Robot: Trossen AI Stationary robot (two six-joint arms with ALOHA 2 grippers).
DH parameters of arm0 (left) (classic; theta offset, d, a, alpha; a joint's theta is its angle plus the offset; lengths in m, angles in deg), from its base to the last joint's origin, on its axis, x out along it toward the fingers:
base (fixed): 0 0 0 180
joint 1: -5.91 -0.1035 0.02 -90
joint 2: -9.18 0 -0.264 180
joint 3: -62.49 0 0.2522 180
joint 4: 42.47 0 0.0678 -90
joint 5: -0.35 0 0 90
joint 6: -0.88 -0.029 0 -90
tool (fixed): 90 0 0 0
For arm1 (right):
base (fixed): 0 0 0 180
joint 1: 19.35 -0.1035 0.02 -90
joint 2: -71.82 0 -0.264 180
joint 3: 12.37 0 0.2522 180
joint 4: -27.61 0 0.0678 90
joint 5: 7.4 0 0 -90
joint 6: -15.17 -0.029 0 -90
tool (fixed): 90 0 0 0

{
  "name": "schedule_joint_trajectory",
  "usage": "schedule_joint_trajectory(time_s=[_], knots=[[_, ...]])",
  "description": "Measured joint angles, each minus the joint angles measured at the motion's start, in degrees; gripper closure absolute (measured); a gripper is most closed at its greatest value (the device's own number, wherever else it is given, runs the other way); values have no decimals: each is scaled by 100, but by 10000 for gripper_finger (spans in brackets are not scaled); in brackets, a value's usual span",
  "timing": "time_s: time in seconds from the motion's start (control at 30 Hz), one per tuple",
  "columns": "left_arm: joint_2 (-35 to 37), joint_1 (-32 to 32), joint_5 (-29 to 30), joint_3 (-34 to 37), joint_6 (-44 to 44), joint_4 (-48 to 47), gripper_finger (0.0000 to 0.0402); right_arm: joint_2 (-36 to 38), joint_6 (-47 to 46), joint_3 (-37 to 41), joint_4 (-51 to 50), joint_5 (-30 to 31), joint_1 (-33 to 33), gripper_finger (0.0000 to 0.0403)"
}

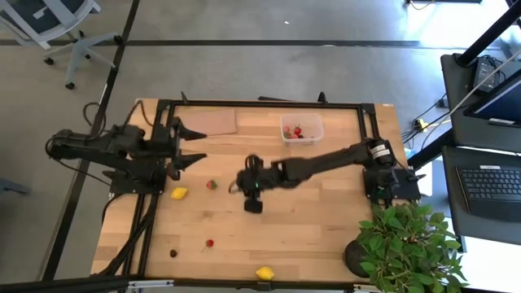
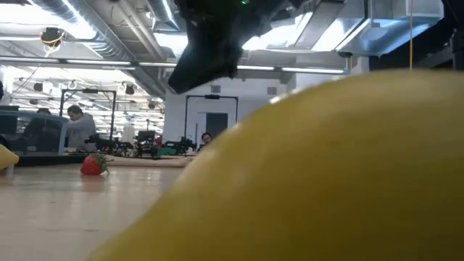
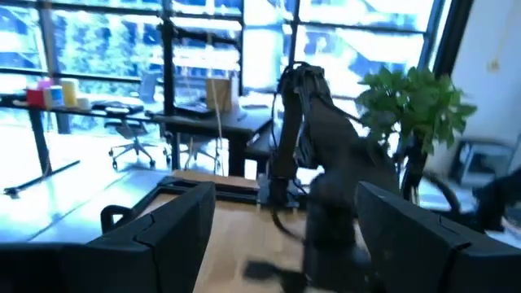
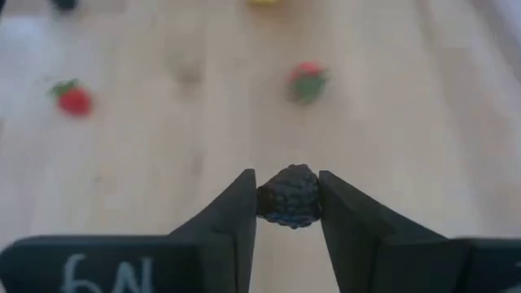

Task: Pick and placing Produce into tupperware
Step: Put the blackberry into the transparent bin

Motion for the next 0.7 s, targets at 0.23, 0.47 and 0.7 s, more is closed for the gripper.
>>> schedule_joint_trajectory(time_s=[0.23, 0.47, 0.7], knots=[[1246, -2, 422, 1534, 821, 558, 115, 771, 826, -253, -1246, -155, 767, 287], [1466, -8, 682, 2331, 1060, 1254, 115, 1844, 1002, 427, -2076, -151, 1933, 289], [1415, -6, 986, 2489, 1209, 1410, 115, 2229, 404, 1842, -1532, -287, 3184, 283]])
